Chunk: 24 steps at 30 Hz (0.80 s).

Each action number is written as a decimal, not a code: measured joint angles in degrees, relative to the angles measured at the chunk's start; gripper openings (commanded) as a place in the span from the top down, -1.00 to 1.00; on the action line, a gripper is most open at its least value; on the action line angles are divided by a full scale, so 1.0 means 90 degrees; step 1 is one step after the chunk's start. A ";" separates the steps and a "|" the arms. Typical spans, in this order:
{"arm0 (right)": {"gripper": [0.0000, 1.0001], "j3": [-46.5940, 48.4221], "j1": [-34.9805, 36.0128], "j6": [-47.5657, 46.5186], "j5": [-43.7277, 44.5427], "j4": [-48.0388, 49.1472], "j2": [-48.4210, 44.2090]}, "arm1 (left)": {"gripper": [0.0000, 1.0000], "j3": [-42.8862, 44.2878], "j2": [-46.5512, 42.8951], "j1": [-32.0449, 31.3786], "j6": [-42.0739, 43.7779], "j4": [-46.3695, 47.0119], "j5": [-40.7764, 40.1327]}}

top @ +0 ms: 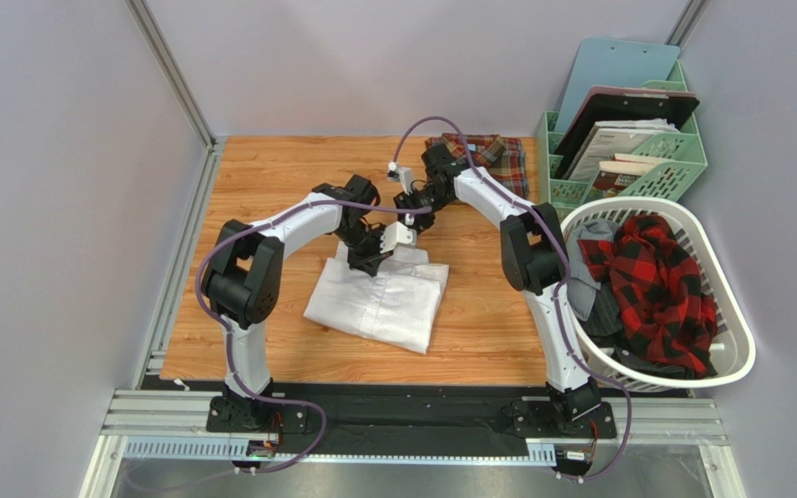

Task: Fold and stack the long sleeve shirts
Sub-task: Fold the shirt

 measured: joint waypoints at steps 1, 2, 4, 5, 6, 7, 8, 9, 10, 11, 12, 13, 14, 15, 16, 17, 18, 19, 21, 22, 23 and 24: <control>0.41 -0.0002 0.0027 0.0000 0.0036 -0.0005 0.0002 | 1.00 -0.0075 0.0000 -0.0019 0.0000 -0.0017 0.0000; 0.41 -0.0002 0.0063 -0.0015 0.0061 -0.0015 0.0007 | 1.00 -0.0168 -0.0005 -0.0029 -0.0002 -0.0039 0.0000; 0.44 -0.0039 0.0163 -0.0078 0.0119 -0.0046 0.0012 | 1.00 -0.0381 -0.0022 -0.0034 -0.0007 -0.0058 0.0000; 0.45 -0.0095 0.0240 -0.0124 0.0153 -0.0068 0.0012 | 1.00 -0.0527 -0.0049 -0.0034 -0.0012 -0.0073 0.0000; 0.47 -0.0155 0.0313 -0.0153 0.0160 -0.0080 0.0012 | 1.00 -0.0680 -0.0092 -0.0041 -0.0024 -0.0100 0.0000; 0.48 -0.0233 0.0398 -0.0172 0.0168 -0.0097 0.0022 | 1.00 -0.0833 -0.0153 -0.0041 -0.0039 -0.0129 0.0002; 0.49 -0.0323 0.0493 -0.0189 0.0165 -0.0119 0.0036 | 1.00 -0.0952 -0.0228 -0.0041 -0.0053 -0.0148 0.0005; 0.49 -0.0391 0.0549 -0.0199 0.0160 -0.0141 0.0056 | 1.00 -0.1078 -0.0333 -0.0041 -0.0058 -0.0182 0.0002; 0.49 -0.0464 0.0629 -0.0202 0.0148 -0.0168 0.0087 | 1.00 -0.1195 -0.0452 -0.0044 -0.0073 -0.0231 0.0005; 0.50 -0.0537 0.0690 -0.0197 0.0107 -0.0175 0.0104 | 1.00 -0.1282 -0.0546 -0.0046 -0.0078 -0.0262 0.0007; 0.51 -0.0639 0.0755 -0.0199 -0.0002 -0.0192 0.0102 | 1.00 -0.1404 -0.0673 -0.0049 -0.0087 -0.0291 0.0010; 0.51 -0.0707 0.0809 -0.0204 -0.0075 -0.0211 0.0092 | 1.00 -0.1494 -0.0772 -0.0053 -0.0095 -0.0313 0.0012; 0.51 -0.0753 0.0845 -0.0202 -0.0151 -0.0219 0.0090 | 1.00 -0.1593 -0.0884 -0.0058 -0.0102 -0.0323 0.0012; 0.52 -0.0801 0.0877 -0.0202 -0.0219 -0.0219 0.0087 | 1.00 -0.1681 -0.0984 -0.0066 -0.0102 -0.0355 0.0010; 0.51 -0.0835 0.0899 -0.0199 -0.0267 -0.0233 0.0083 | 1.00 -0.1766 -0.1076 -0.0080 -0.0104 -0.0374 0.0010; 0.51 -0.0845 0.0908 -0.0199 -0.0304 -0.0240 0.0080 | 1.00 -0.1821 -0.1144 -0.0095 -0.0104 -0.0393 0.0007; 0.51 -0.0848 0.0913 -0.0199 -0.0328 -0.0253 0.0080 | 1.00 -0.1848 -0.1178 -0.0107 -0.0104 -0.0406 0.0007; 0.51 -0.0848 0.0911 -0.0199 -0.0338 -0.0262 0.0078 | 1.00 -0.1860 -0.1195 -0.0107 -0.0107 -0.0410 0.0002; 0.54 -0.0828 0.0903 -0.0194 -0.0340 -0.0296 0.0075 | 1.00 -0.1860 -0.1195 -0.0117 -0.0109 -0.0396 0.0002; 0.55 -0.0792 0.0899 -0.0170 -0.0342 -0.0333 0.0075 | 1.00 -0.1863 -0.1195 -0.0119 -0.0114 -0.0389 0.0002; 0.57 -0.0748 0.0894 -0.0148 -0.0342 -0.0359 0.0075 | 1.00 -0.1863 -0.1195 -0.0126 -0.0126 -0.0381 0.0002; 0.62 -0.0682 0.0889 -0.0114 -0.0357 -0.0381 0.0075 | 1.00 -0.1863 -0.1195 -0.0126 -0.0131 -0.0374 0.0002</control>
